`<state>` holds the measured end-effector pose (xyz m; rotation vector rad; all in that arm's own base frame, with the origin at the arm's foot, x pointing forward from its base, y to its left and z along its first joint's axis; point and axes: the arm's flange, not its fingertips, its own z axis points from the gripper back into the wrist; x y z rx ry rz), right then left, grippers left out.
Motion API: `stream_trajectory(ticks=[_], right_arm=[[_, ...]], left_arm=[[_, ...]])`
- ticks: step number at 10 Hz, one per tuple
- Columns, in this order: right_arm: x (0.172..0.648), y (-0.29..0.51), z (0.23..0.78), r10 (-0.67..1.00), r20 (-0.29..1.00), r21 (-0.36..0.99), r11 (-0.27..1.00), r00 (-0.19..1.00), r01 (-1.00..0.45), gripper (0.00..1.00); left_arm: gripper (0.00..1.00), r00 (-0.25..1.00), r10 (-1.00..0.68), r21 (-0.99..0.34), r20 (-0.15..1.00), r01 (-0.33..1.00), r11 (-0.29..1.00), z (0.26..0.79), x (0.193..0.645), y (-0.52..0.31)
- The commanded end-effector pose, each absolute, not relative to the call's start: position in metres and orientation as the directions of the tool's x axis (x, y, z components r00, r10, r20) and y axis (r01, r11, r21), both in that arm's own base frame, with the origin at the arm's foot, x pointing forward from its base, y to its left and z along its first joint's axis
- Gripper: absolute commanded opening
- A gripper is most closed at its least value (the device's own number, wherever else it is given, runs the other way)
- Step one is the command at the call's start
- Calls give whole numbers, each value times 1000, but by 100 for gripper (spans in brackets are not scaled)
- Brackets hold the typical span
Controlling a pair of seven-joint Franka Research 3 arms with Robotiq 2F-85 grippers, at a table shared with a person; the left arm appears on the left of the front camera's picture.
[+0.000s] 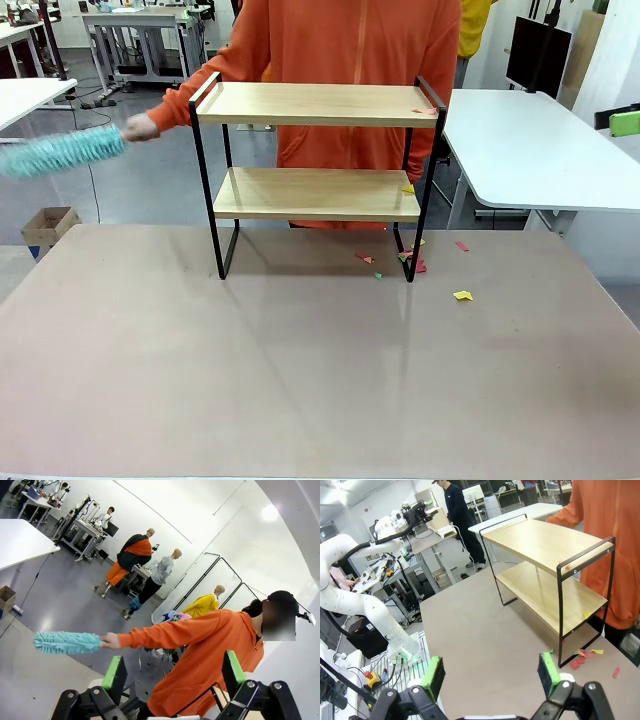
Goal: Clean the shelf.
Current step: Hand the Duster back to the human.
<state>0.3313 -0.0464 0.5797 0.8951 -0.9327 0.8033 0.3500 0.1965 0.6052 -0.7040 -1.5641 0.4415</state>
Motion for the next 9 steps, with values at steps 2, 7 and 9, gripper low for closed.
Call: stream_trajectory(ticks=[2,7,9], right_arm=[[333,-45,582,166,921,265,398,353,-878,100],[333,-45,582,166,921,265,398,353,-878,100],[333,-45,582,166,921,265,398,353,-878,100]], left_arm=[[100,-11,666,-652,746,187,735,604,347,197],[100,-11,666,-652,746,187,735,604,347,197],[100,-11,666,-652,746,187,735,604,347,197]])
